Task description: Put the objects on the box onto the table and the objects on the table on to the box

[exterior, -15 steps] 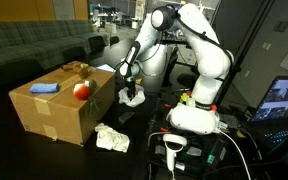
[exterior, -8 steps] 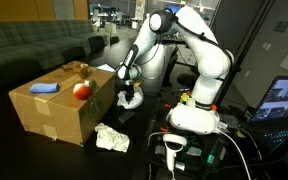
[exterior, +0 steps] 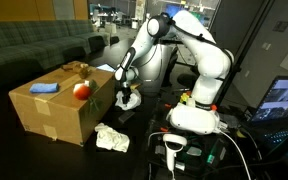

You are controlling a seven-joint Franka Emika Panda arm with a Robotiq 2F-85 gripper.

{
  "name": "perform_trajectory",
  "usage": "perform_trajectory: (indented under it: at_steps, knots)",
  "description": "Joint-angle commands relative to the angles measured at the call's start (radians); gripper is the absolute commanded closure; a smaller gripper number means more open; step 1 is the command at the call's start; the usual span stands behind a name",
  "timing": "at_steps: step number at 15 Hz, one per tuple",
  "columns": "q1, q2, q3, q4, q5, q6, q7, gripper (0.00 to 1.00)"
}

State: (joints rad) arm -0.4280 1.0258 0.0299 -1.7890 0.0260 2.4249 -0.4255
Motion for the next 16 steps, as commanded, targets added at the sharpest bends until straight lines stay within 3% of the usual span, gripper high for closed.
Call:
perform_trajectory:
  at_steps: [1, 7, 16]
  knots:
    - [0.013, 0.027, -0.006, 0.053, 0.016, -0.039, 0.016, 0.57]
    - [0.033, -0.059, -0.034, 0.000, -0.007, -0.048, 0.028, 1.00]
    - [0.184, -0.334, -0.195, -0.212, -0.099, -0.053, 0.240, 0.98]
